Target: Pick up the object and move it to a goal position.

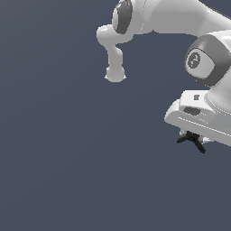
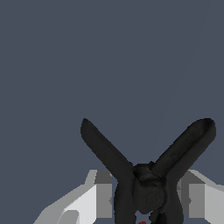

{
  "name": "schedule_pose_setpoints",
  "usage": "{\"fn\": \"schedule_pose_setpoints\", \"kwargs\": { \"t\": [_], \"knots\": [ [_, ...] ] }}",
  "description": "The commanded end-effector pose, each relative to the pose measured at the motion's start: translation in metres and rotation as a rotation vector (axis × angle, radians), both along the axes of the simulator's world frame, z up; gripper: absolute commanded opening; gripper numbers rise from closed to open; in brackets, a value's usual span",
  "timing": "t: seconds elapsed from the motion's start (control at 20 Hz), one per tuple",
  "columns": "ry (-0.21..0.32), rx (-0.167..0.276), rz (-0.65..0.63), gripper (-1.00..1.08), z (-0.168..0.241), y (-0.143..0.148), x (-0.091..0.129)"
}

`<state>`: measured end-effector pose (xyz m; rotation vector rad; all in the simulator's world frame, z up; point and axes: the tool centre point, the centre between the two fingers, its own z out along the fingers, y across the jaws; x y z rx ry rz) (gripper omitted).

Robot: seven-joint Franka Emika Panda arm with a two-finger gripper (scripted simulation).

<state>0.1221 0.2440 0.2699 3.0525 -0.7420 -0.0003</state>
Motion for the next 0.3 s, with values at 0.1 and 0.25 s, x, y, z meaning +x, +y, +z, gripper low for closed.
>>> {"fn": "schedule_pose_setpoints", "kwargs": {
  "t": [0.1, 0.25],
  "knots": [
    [0.0, 0.0, 0.0, -1.0, 0.0025, 0.0015, 0.0016],
    [0.0, 0.0, 0.0, -1.0, 0.0028, 0.0017, 0.0019]
  ]
}}
